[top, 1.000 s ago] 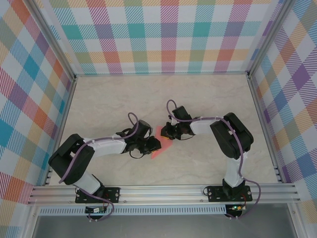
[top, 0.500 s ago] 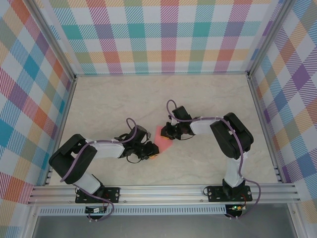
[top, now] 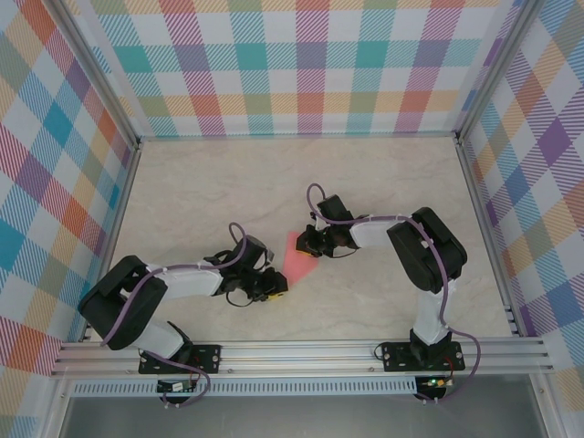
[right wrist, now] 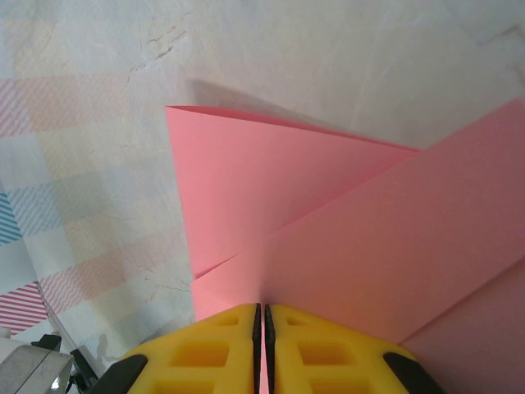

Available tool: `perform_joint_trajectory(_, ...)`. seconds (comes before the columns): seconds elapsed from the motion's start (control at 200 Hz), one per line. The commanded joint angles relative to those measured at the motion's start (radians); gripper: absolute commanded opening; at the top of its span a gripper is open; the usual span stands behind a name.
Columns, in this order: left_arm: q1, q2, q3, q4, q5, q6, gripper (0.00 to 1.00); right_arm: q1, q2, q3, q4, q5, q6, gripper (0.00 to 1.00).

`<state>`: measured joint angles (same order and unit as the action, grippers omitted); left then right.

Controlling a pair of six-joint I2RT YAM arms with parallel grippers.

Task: Fold a paper plane with a square sheet of paper (pick it up from the middle)
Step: Fourth fold the wing at the center of the table.

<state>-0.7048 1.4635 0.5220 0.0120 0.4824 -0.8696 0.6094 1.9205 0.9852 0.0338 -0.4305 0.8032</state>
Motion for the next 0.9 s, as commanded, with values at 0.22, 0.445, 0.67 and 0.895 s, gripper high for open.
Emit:
perform_joint_trajectory(0.22,0.011,-0.212,0.052,-0.252,-0.073,0.084,0.29,0.001,0.046,-0.033,-0.104,0.098,-0.035,0.14)
perform_joint_trajectory(0.445,0.042,-0.092,0.167,-0.192,-0.134,0.084,0.3,0.001,0.04,-0.031,-0.102,0.085,-0.038,0.14)
perform_joint_trajectory(0.67,0.045,0.117,0.294,-0.135,-0.134,0.109,0.25,0.001,0.036,-0.014,-0.109,0.076,-0.039,0.15)
perform_joint_trajectory(0.895,0.045,0.234,0.311,-0.135,-0.144,0.113,0.2,0.001,0.016,-0.002,-0.114,0.071,-0.032,0.15)
